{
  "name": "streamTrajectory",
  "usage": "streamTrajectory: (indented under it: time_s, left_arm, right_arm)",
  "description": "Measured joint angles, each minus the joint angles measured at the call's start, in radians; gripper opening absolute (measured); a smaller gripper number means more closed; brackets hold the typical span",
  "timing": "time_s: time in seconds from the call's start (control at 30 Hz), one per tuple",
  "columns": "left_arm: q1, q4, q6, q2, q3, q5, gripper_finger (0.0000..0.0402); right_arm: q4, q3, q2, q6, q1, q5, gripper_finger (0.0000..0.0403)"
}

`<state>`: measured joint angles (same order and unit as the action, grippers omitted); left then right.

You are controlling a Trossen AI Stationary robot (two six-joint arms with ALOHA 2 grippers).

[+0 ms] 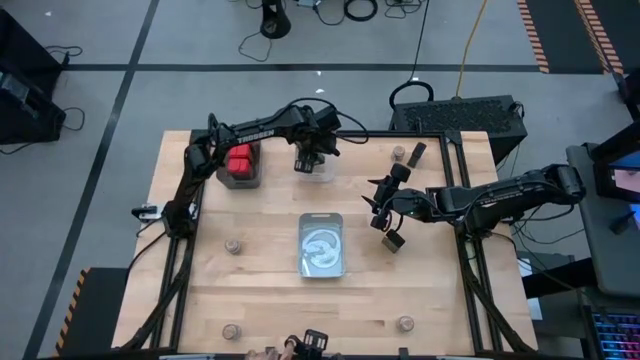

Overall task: Sort spices by type
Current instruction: Put the black seasoning can into the transparent bin

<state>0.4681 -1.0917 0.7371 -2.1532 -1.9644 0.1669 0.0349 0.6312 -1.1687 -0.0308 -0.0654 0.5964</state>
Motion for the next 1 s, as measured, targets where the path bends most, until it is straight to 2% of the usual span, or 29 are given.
streamTrajectory:
  time_s: [1.0]
  left_arm:
    - [0.0, -0.011, 0.028, 0.0, 0.0, 0.027, 0.0162]
  right_arm:
    - [0.019, 0.0, 0.0, 0.0, 0.0, 0.0, 0.0205]
